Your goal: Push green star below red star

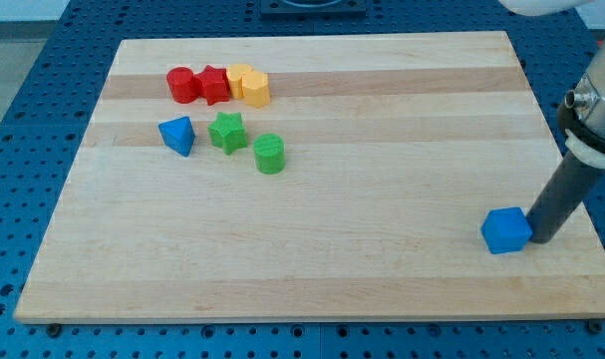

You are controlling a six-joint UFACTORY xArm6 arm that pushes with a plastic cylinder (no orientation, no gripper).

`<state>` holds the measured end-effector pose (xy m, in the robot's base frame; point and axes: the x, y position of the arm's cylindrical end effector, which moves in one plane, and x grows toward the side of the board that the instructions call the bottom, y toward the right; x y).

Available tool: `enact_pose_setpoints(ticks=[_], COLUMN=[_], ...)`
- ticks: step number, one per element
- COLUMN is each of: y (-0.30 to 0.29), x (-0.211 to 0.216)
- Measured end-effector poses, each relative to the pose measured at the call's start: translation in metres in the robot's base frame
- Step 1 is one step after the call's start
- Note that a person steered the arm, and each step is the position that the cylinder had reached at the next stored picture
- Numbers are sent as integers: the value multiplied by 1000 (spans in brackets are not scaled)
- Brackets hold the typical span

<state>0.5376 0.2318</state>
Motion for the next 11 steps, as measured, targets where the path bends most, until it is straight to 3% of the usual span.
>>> enact_pose_setpoints(ticks=[1,2,3,4,5,7,8,9,11], y=[-4,-35,-43,-21,-30,-150,-225,-291,-324], x=[-33,-36,-12,-2,-21,-118,-145,-151,-101])
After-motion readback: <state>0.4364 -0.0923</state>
